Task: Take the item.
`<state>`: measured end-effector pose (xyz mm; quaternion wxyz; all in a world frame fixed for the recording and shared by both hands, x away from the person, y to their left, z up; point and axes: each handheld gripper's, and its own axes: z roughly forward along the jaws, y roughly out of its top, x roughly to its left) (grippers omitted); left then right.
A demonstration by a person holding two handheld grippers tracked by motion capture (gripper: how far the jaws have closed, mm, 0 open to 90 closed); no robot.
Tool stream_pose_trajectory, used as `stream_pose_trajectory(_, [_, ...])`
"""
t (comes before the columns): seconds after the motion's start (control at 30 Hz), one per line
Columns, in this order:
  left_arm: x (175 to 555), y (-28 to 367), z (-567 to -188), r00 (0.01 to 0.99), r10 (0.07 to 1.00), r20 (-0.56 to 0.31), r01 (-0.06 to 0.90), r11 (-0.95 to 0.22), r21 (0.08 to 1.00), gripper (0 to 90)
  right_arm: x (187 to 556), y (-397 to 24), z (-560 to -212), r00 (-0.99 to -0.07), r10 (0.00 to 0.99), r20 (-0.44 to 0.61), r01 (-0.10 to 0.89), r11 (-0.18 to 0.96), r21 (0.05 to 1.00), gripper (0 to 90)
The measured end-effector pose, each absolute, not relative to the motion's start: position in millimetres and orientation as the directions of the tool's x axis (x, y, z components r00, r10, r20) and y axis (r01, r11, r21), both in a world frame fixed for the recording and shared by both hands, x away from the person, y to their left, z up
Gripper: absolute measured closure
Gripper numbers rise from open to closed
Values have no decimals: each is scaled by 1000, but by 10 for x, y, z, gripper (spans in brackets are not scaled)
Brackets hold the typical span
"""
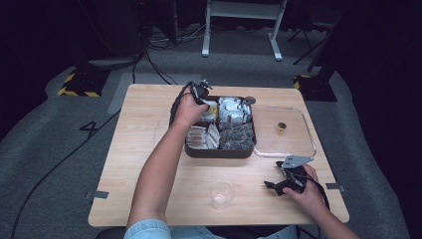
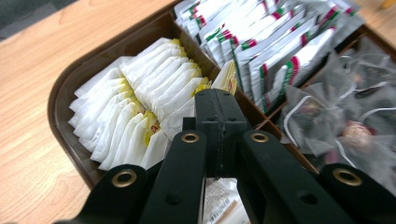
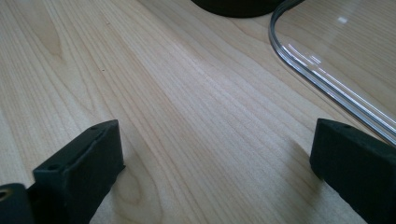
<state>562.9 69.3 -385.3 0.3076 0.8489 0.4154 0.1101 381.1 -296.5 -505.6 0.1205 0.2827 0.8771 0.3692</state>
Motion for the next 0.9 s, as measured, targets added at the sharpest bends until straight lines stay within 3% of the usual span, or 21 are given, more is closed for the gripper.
stream_pose_trajectory(0.43, [5264, 911, -3545, 693, 712, -108, 561, -439, 702, 900, 3814, -2970, -5056, -815, 580, -3, 403, 570, 716, 26])
stream_pose_trajectory(0.9, [4689, 961, -3324, 763, 642, -74, 485, -494, 722, 900, 3807, -2982, -5056, -823, 569, -5, 394, 576, 717, 28])
